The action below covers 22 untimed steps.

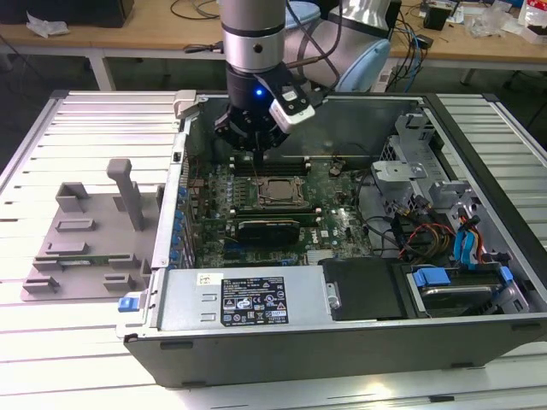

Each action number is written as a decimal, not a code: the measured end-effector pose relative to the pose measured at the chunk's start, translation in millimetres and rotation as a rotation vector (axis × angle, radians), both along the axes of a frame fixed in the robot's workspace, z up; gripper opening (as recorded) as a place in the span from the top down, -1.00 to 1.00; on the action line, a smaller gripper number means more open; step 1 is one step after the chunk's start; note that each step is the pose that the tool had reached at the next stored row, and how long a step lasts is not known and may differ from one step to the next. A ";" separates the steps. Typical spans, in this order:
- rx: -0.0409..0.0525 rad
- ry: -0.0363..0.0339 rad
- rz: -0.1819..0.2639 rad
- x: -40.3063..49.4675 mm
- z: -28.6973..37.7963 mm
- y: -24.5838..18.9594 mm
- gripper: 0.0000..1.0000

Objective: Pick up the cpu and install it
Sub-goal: 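Install the first cpu locking lever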

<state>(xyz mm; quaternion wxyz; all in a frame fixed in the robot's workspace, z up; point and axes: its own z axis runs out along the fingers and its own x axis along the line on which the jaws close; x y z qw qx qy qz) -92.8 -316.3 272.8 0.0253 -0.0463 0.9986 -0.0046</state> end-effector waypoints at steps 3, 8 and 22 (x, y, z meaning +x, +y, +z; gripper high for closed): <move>0.0000 0.0000 0.000 -9.6 0.0 0.0 0.79; 0.0001 -0.0001 0.000 -16.9 -0.2 0.0 0.79; 0.1820 -0.0001 0.000 -26.2 -3.8 -0.8 0.79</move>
